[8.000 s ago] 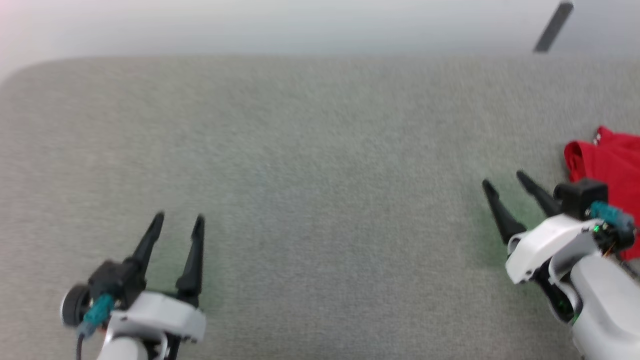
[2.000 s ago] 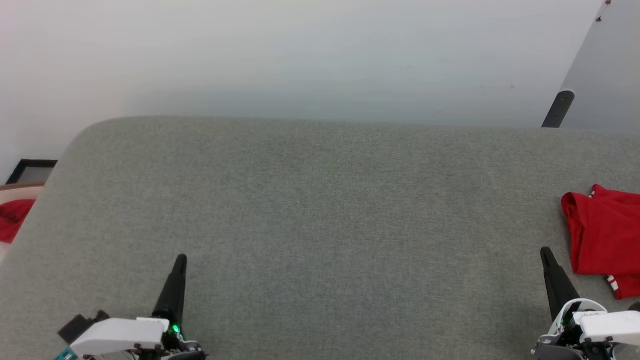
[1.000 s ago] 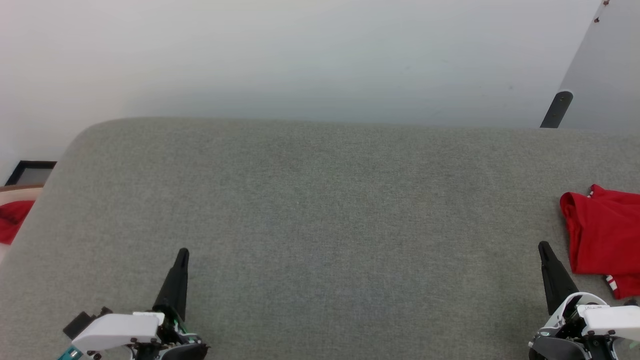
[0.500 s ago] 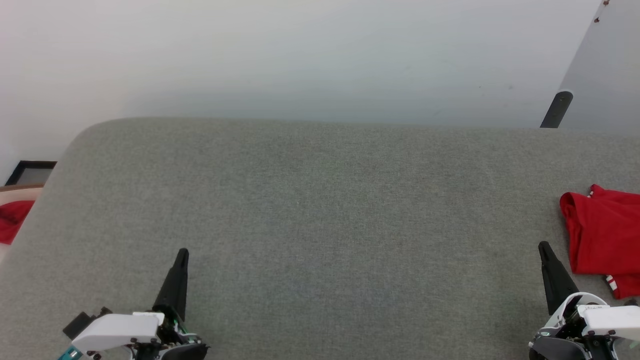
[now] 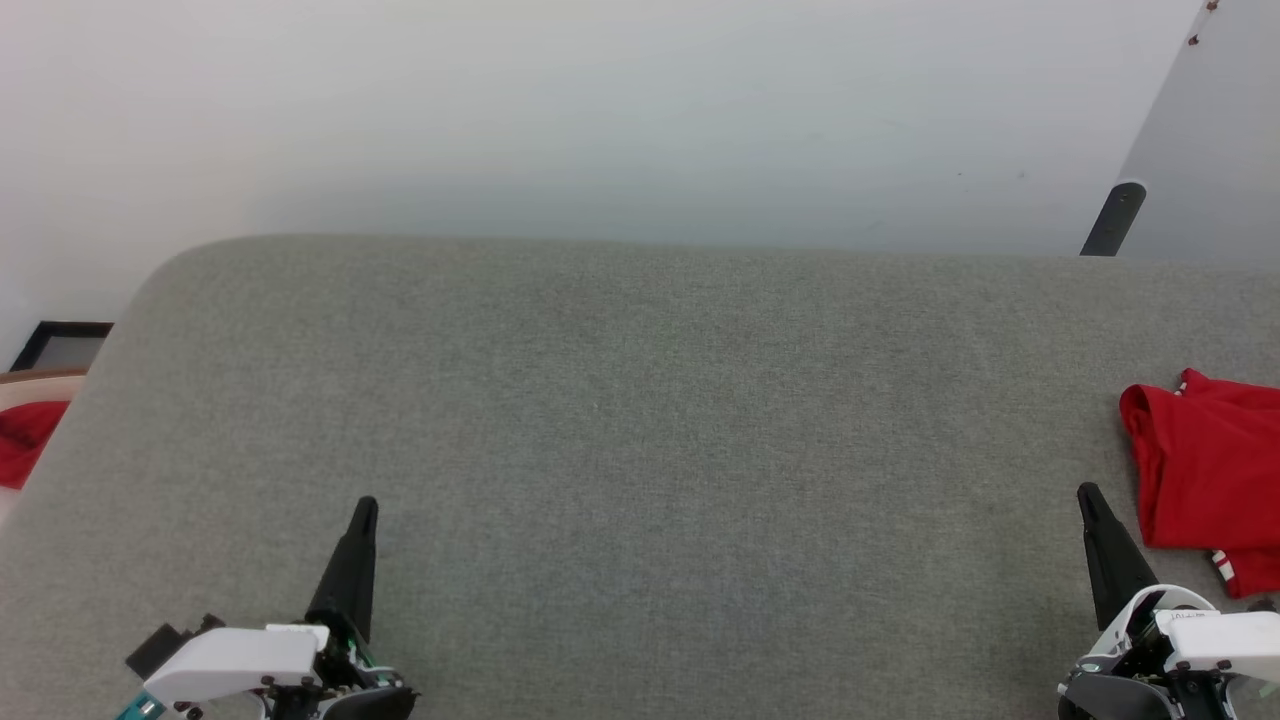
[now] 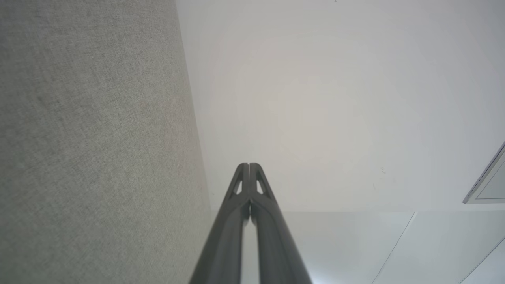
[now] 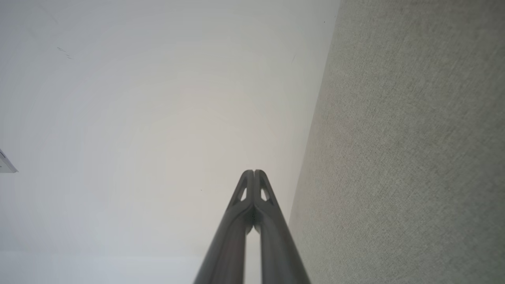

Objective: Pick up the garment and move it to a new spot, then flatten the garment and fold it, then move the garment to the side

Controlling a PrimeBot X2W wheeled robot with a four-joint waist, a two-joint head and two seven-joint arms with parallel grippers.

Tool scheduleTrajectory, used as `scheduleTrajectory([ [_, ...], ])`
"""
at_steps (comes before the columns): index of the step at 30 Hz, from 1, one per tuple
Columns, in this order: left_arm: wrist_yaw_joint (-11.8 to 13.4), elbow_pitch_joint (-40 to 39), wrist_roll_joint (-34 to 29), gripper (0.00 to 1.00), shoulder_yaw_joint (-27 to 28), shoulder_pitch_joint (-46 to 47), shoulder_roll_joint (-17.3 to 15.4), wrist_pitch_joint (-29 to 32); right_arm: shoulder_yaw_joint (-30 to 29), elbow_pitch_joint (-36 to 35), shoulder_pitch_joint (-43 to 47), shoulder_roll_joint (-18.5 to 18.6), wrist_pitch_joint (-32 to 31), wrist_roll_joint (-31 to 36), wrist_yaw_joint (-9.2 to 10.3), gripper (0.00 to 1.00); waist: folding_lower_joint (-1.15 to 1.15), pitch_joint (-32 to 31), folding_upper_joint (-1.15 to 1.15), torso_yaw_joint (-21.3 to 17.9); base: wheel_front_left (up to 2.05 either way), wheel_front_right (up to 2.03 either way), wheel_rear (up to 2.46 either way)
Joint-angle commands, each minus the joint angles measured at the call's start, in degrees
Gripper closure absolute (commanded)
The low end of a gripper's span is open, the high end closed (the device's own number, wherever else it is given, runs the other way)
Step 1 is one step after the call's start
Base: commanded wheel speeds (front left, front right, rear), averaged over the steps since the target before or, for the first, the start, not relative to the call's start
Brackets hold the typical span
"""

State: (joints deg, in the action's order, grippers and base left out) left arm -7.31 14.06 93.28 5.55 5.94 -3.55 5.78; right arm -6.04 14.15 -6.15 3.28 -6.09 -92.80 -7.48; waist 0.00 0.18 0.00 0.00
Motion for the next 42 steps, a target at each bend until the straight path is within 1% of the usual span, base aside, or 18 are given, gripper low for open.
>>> scheduleTrajectory([
  [1, -0.32, 0.08, -0.2, 1.0, 0.15, 0.54, 0.08, 0.18, -0.12, 0.04, -0.23, -0.14, -0.23, 0.12, -0.02, 1.0, 0.0, 0.0, 0.0, 0.0, 0.0, 0.0, 0.0],
  [42, -0.32, 0.1, -0.5, 1.0, 0.59, 0.58, 0.39, 0.54, -0.34, 0.05, -0.27, -0.29, -0.35, 0.3, -0.02, 1.0, 0.0, 0.0, 0.0, 0.0, 0.0, 0.0, 0.0],
])
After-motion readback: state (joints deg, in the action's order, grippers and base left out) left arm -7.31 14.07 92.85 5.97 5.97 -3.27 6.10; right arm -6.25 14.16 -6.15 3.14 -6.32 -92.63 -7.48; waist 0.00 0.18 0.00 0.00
